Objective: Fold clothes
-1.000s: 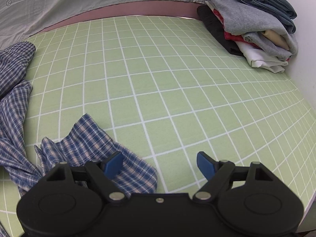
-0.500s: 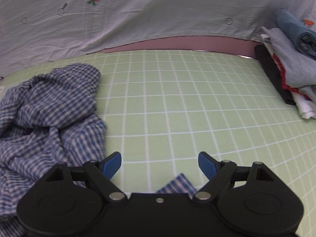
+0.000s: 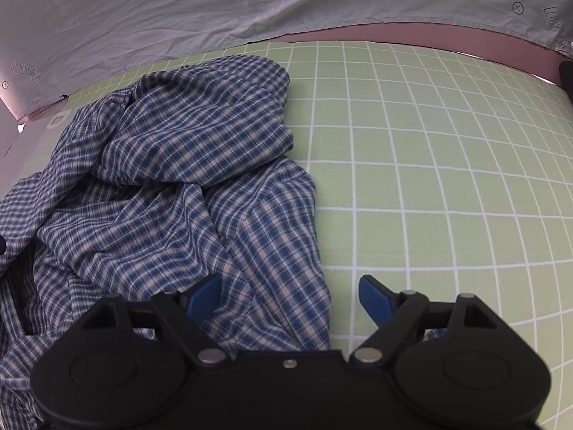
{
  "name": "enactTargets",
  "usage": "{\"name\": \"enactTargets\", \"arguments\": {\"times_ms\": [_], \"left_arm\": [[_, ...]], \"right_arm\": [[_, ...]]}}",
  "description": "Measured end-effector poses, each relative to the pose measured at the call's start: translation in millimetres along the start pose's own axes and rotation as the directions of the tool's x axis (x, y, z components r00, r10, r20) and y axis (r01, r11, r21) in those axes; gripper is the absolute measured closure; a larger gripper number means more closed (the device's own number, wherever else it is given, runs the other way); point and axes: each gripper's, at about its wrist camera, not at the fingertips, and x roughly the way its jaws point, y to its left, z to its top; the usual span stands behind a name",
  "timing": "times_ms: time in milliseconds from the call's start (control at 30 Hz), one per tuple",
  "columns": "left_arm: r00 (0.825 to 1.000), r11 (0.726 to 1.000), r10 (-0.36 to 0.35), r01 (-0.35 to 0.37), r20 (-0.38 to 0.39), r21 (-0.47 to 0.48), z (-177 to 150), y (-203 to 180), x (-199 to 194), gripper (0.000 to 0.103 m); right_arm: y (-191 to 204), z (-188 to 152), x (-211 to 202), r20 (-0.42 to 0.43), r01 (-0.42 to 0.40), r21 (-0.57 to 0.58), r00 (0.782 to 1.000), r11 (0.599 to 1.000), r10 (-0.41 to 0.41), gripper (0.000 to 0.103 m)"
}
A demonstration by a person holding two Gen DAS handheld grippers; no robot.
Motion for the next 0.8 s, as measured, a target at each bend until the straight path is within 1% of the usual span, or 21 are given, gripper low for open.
{"name": "enactTargets", "arguments": {"times_ms": [33, 67, 100, 133, 167, 200, 233, 267, 300, 333, 367, 433, 500, 567, 633, 667, 733, 767, 800], "left_arm": [[1.000, 1.000, 0.007, -0.007, -0.010, 0.015, -0.5, -2.8, 2.0, 0.008], [1.000, 1.000, 0.016, -0.015, -0.019, 0.019, -0.8, -4.2, 3.8, 0.008], [0.999, 1.000, 0.026, -0.025, -0.027, 0.018, -1.0, -4.9, 5.4, 0.008], [0.999, 0.999, 0.035, -0.035, -0.035, 0.017, -1.2, -5.6, 7.0, 0.009], [0.998, 0.999, 0.047, -0.047, -0.042, 0.013, -1.0, -5.5, 8.8, 0.011], [0.997, 0.998, 0.060, -0.059, -0.047, 0.007, -0.8, -5.0, 10.8, 0.022], [0.997, 0.998, 0.066, -0.066, -0.047, 0.004, 0.0, -3.7, 11.0, 0.040], [0.997, 0.998, 0.071, -0.070, -0.044, 0.003, 0.9, -2.1, 10.4, 0.049], [0.996, 0.997, 0.075, -0.075, -0.041, 0.001, 1.8, -0.5, 9.8, 0.065], [0.996, 0.997, 0.079, -0.079, -0.038, -0.001, 2.7, 1.1, 9.2, 0.078], [0.996, 0.997, 0.083, -0.083, -0.035, -0.003, 3.6, 2.8, 8.6, 0.082], [0.995, 0.996, 0.091, -0.091, -0.029, -0.006, 5.5, 6.0, 7.4, 0.091], [0.995, 0.995, 0.099, -0.099, -0.023, -0.010, 7.3, 9.3, 6.3, 0.095], [0.994, 0.994, 0.112, -0.112, -0.015, -0.014, 8.8, 13.0, 4.9, 0.096], [0.991, 0.990, 0.136, -0.136, -0.005, -0.025, 9.6, 18.7, 3.5, 0.096], [0.989, 0.988, 0.149, -0.149, -0.002, -0.033, 10.1, 22.6, 2.9, 0.096], [0.984, 0.983, 0.177, -0.177, 0.005, -0.051, 11.0, 30.4, 1.9, 0.096], [0.982, 0.980, 0.191, -0.190, 0.007, -0.059, 11.4, 34.2, 1.3, 0.096], [0.979, 0.977, 0.202, -0.201, 0.008, -0.073, 11.4, 38.5, 1.8, 0.096]], "right_arm": [[0.0, -0.9, 0.2, -0.003, -0.003, -0.005, 1.000, 1.000, 0.003, 0.019], [0.0, -1.8, 0.6, -0.007, -0.009, -0.009, 1.000, 1.000, 0.009, 0.022], [0.5, -2.6, 1.2, -0.013, -0.018, -0.011, 1.000, 1.000, 0.018, 0.028], [1.0, -3.5, 2.1, -0.020, -0.033, -0.014, 0.999, 0.999, 0.033, 0.032], [1.9, -4.4, 2.1, -0.022, -0.048, -0.022, 0.999, 0.999, 0.047, 0.039], [3.4, -5.2, 1.3, -0.018, -0.057, -0.038, 0.998, 0.998, 0.057, 0.044], [5.3, -5.9, 0.5, -0.013, -0.063, -0.056, 0.998, 0.996, 0.062, 0.058], [7.7, -6.3, -0.2, -0.008, -0.065, -0.077, 0.998, 0.995, 0.064, 0.068], [10.1, -6.8, -0.9, -0.003, -0.067, -0.098, 0.998, 0.993, 0.067, 0.075], [12.5, -7.2, -1.6, 0.001, -0.069, -0.119, 0.998, 0.991, 0.069, 0.079], [13.2, -7.6, -2.9, 0.009, -0.062, -0.134, 0.998, 0.989, 0.064, 0.084], [11.4, -8.3, -6.8, 0.030, -0.033, -0.154, 0.999, 0.988, 0.038, 0.088], [8.5, -8.0, -10.6, 0.051, 0.002, -0.167, 0.999, 0.986, 0.007, 0.093], [-0.4, -4.4, -14.3, 0.072, 0.051, -0.162, 0.997, 0.986, -0.040, 0.098], [-16.4, -1.1, -17.0, 0.094, 0.105, -0.144, 0.991, 0.984, -0.092, 0.099], [-26.4, 0.2, -18.7, 0.106, 0.148, -0.140, 0.985, 0.979, -0.134, 0.102], [-48.3, 1.8, -22.6, 0.131, 0.251, -0.137, 0.964, 0.958, -0.234, 0.102], [-62.5, 2.2, -24.8, 0.137, 0.283, -0.121, 0.954, 0.951, -0.266, 0.102], [-76.6, 3.2, -27.5, 0.136, 0.294, -0.078, 0.950, 0.953, -0.282, 0.102]]}}
